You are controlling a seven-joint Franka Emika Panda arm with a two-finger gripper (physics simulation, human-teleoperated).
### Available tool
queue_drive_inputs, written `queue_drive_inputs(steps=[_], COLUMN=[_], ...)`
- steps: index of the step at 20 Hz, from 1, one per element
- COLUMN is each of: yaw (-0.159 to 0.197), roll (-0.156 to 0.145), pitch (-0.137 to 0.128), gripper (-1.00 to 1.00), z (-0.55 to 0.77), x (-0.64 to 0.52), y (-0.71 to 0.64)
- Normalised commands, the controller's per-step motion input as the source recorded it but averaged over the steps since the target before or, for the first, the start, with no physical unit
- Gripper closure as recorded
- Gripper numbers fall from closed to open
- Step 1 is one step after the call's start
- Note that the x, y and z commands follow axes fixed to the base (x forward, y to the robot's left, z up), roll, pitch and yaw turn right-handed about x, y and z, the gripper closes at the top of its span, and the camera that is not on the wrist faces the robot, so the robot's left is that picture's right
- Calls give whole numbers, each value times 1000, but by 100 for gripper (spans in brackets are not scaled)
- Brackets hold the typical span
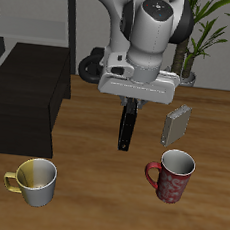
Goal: Place the black book in the top region of the shelf
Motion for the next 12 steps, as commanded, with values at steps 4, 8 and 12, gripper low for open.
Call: queue_drive_inputs(steps=[4,8,12], yaw=[46,102,40], roll=[-61,-82,-164], pitch=[-20,-10,-21], gripper=[100,100,100], z=[323,294,312], x=[-299,-259,-171], y=[-139,-68,-84])
